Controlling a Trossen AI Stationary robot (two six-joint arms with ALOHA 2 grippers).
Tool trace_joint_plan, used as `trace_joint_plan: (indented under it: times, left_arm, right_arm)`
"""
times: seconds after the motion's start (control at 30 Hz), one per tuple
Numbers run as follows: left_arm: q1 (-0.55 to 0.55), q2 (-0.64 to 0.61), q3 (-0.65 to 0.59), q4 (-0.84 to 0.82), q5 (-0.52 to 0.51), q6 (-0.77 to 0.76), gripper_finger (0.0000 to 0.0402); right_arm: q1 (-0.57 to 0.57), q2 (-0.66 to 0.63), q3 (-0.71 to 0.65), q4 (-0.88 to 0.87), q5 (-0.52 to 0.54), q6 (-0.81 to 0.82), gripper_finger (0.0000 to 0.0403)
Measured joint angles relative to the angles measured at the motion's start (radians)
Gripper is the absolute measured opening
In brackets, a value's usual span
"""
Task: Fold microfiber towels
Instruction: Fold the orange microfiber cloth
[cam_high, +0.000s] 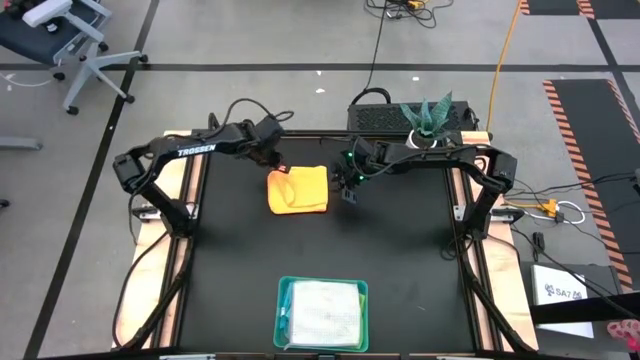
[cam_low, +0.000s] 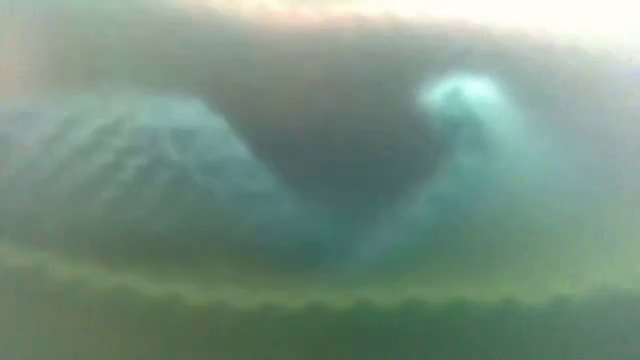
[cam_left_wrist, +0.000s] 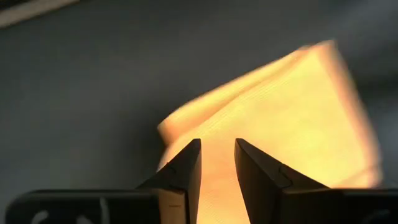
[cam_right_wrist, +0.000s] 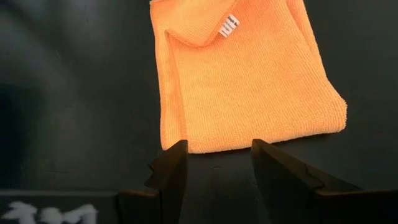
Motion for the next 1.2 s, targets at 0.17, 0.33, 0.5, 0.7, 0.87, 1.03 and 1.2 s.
trace_joint_plan:
  times: [0.17, 0.33, 0.5, 0.7, 0.87, 1.03, 1.2]
  left_arm:
    - [-0.032, 0.004, 0.001, 0.159, -0.001, -0.021, 0.0097]
    - [-0.080, 0.075, -0.001, 0.163, 0.025, -0.054, 0.0097]
    - [-0.116, 0.131, -0.001, 0.145, 0.045, -0.065, 0.0097]
    - [-0.145, 0.146, 0.000, 0.079, 0.046, -0.071, 0.0071]
    - [-0.174, 0.127, 0.000, -0.106, 0.095, -0.075, 0.0022]
    - [-0.213, 0.072, 0.000, -0.337, 0.083, -0.103, 0.0009]
    - [-0.244, 0.017, 0.000, -0.446, 0.022, -0.148, 0.0010]
  right_arm:
    - [0.000, 0.000, 0.000, 0.028, 0.000, 0.000, 0.0156]
    - [0.000, 0.000, 0.000, 0.051, 0.000, 0.032, 0.0137]
    - [0.000, 0.000, 0.000, 0.038, 0.000, 0.056, 0.0127]
    - [0.000, 0.000, 0.000, 0.037, 0.000, 0.057, 0.0123]
    - [0.000, 0.000, 0.000, 0.037, 0.000, 0.057, 0.0123]
    - [0.000, 0.000, 0.000, 0.036, 0.000, 0.055, 0.0123]
    - [0.000, 0.000, 0.000, 0.037, 0.000, 0.053, 0.0123]
